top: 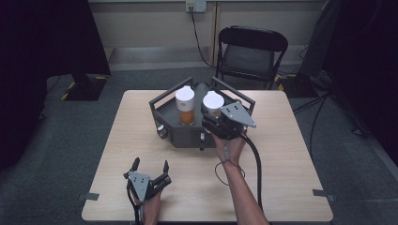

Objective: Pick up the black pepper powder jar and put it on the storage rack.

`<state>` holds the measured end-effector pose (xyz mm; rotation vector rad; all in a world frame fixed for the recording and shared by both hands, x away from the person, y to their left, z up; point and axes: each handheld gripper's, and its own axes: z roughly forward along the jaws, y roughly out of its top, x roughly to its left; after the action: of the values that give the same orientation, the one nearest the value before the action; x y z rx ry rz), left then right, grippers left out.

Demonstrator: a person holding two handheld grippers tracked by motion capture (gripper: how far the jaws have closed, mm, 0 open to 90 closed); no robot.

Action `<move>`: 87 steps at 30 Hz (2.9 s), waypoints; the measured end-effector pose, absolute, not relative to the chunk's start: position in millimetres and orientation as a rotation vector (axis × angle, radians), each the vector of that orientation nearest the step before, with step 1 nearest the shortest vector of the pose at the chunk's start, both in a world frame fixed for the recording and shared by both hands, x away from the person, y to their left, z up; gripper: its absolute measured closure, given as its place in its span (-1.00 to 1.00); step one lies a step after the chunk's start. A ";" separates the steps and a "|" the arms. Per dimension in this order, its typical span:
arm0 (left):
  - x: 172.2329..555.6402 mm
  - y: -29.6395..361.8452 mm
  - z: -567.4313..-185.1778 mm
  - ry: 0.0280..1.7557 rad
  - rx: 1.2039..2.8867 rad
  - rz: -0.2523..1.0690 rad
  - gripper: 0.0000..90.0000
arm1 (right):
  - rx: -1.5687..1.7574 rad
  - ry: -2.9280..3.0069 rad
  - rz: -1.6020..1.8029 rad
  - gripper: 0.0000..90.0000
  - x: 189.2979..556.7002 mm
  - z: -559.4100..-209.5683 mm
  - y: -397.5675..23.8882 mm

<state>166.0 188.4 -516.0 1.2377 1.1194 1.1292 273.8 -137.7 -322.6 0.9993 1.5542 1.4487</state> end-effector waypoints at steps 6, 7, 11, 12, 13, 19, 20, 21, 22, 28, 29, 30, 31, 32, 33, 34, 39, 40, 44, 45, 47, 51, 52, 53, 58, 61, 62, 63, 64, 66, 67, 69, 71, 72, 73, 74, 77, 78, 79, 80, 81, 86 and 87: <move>165.9 188.4 -516.0 1.119 1.238 1.130 -0.98 | 0.998 1.552 1.440 -0.32 288.6 -323.0 -133.5; 165.9 188.4 -516.0 1.119 1.238 1.130 -0.98 | 0.996 1.547 1.434 -0.32 290.8 -323.3 -132.0; 166.0 188.6 -516.0 1.118 1.238 1.129 -0.98 | 1.007 1.541 1.424 -0.32 299.1 -323.2 -129.7; 166.0 188.7 -516.0 1.118 1.239 1.128 -0.98 | 1.010 1.539 1.422 -0.32 301.0 -323.4 -129.2; 166.0 189.1 -516.1 1.116 1.240 1.126 -0.98 | 1.012 1.537 1.420 -0.32 302.8 -324.0 -128.6; 165.9 189.2 -515.9 1.116 1.241 1.126 -0.98 | 1.001 1.555 1.400 -0.32 312.2 -326.7 -125.7; 165.9 189.2 -515.9 1.116 1.242 1.127 -0.98 | 1.007 1.562 1.402 -0.32 314.0 -327.2 -126.0; 166.0 189.1 -516.0 1.116 1.240 1.126 -0.98 | 1.007 1.567 1.395 -0.32 315.2 -327.9 -125.2; 166.0 189.1 -516.1 1.116 1.240 1.126 -0.98 | 1.006 1.571 1.386 -0.32 315.9 -328.7 -123.9; 166.0 189.1 -516.1 1.116 1.239 1.126 -0.98 | 1.016 1.576 1.384 -0.32 318.9 -333.5 -122.5; 166.0 189.1 -516.1 1.116 1.240 1.126 -0.98 | 1.021 1.578 1.384 -0.32 319.6 -333.6 -122.6; 166.0 189.1 -516.1 1.116 1.240 1.126 -0.98 | 1.024 1.579 1.384 -0.32 320.4 -334.0 -123.3; 166.0 189.1 -516.1 1.116 1.239 1.126 -0.98 | 1.029 1.580 1.385 -0.32 320.9 -334.3 -123.7; 166.0 189.1 -516.1 1.116 1.240 1.126 -0.98 | 1.031 1.582 1.384 -0.32 321.5 -334.7 -124.2; 166.0 189.1 -516.1 1.116 1.240 1.126 -0.98 | 1.035 1.583 1.384 -0.32 322.0 -335.1 -124.5; 166.0 189.2 -516.1 1.116 1.240 1.126 -0.98 | 1.038 1.584 1.384 -0.32 322.5 -335.7 -125.0; 166.0 189.2 -516.1 1.116 1.240 1.126 -0.98 | 1.055 1.570 1.414 -0.32 323.5 -339.3 -129.5; 165.9 189.2 -516.0 1.116 1.240 1.126 -0.98 | 1.052 1.569 1.416 -0.32 323.3 -340.0 -129.8; 166.0 189.1 -516.1 1.115 1.240 1.126 -0.98 | 1.073 1.570 1.427 -0.32 325.5 -339.0 -132.2; 165.9 189.2 -516.1 1.115 1.240 1.126 -0.98 | 1.066 1.573 1.423 -0.32 325.3 -339.1 -131.6; 165.9 189.1 -516.1 1.115 1.240 1.126 -0.98 | 1.069 1.569 1.421 -0.32 325.1 -339.4 -130.6; 165.9 188.9 -516.1 1.117 1.239 1.127 -0.98 | 1.063 1.569 1.425 -0.32 325.6 -340.5 -131.1; 165.9 188.6 -516.0 1.119 1.238 1.128 -0.98 | 1.065 1.568 1.427 -0.32 325.7 -340.9 -131.3; 165.9 188.6 -516.0 1.119 1.238 1.129 -0.98 | 1.063 1.568 1.426 -0.32 325.8 -341.0 -131.0; 165.9 188.6 -516.0 1.119 1.238 1.129 -0.98 | 1.070 1.566 1.431 -0.33 326.0 -341.0 -131.0; 165.9 188.6 -516.0 1.119 1.239 1.128 -0.99 | 1.073 1.560 1.438 -0.33 325.7 -342.3 -131.5; 165.9 188.6 -516.0 1.118 1.238 1.129 -0.99 | 1.071 1.558 1.436 -0.33 325.5 -342.5 -130.9; 165.9 188.6 -516.0 1.119 1.238 1.129 -0.99 | 1.070 1.557 1.432 -0.33 325.2 -342.5 -130.3; 165.9 188.6 -516.0 1.118 1.238 1.128 -0.99 | 1.068 1.557 1.431 -0.33 325.2 -342.7 -129.9; 165.9 188.6 -516.0 1.118 1.238 1.128 -0.99 | 1.069 1.555 1.431 -0.39 325.3 -343.0 -129.9; 165.9 188.6 -516.1 1.119 1.238 1.128 -0.99 | 1.072 1.553 1.423 -0.42 325.2 -342.9 -128.9; 165.9 188.6 -516.0 1.118 1.238 1.129 -0.99 | 1.071 1.549 1.424 -0.53 325.1 -344.8 -129.5; 165.9 188.6 -516.0 1.119 1.238 1.129 -0.99 | 1.068 1.544 1.432 -0.64 324.8 -347.5 -131.0; 165.9 188.6 -516.0 1.119 1.238 1.129 -0.99 | 1.063 1.543 1.435 -0.72 324.9 -348.9 -131.5; 165.9 188.6 -516.0 1.118 1.238 1.129 -0.99 | 1.062 1.543 1.433 -0.78 324.7 -349.5 -131.5; 165.9 188.6 -516.0 1.119 1.238 1.129 -0.99 | 1.064 1.542 1.432 -0.86 324.2 -350.0 -131.3; 165.9 188.6 -516.0 1.119 1.238 1.128 -0.99 | 1.059 1.527 1.437 -0.98 321.5 -352.9 -129.9; 165.9 188.6 -516.0 1.118 1.238 1.129 -0.98 | 1.057 1.527 1.441 -1.00 321.1 -353.2 -130.2; 165.9 188.5 -516.0 1.119 1.238 1.129 -0.99 | 1.060 1.528 1.449 -1.00 320.4 -353.1 -130.6; 165.9 188.6 -516.0 1.119 1.238 1.129 -0.98 | 1.056 1.527 1.454 -1.00 319.4 -353.2 -130.7; 165.9 188.6 -516.0 1.118 1.238 1.129 -0.98 | 1.046 1.521 1.456 -1.00 317.9 -353.9 -130.3; 165.9 188.6 -516.0 1.118 1.239 1.129 -0.98 | 1.038 1.475 1.468 -1.00 309.3 -355.5 -129.8; 165.9 188.6 -516.0 1.118 1.239 1.129 -0.99 | 1.037 1.473 1.469 -1.00 307.8 -355.0 -130.7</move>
<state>165.9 188.6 -516.0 1.2386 1.1184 1.1287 307.8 -130.7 -355.0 1.0372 1.4729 1.4694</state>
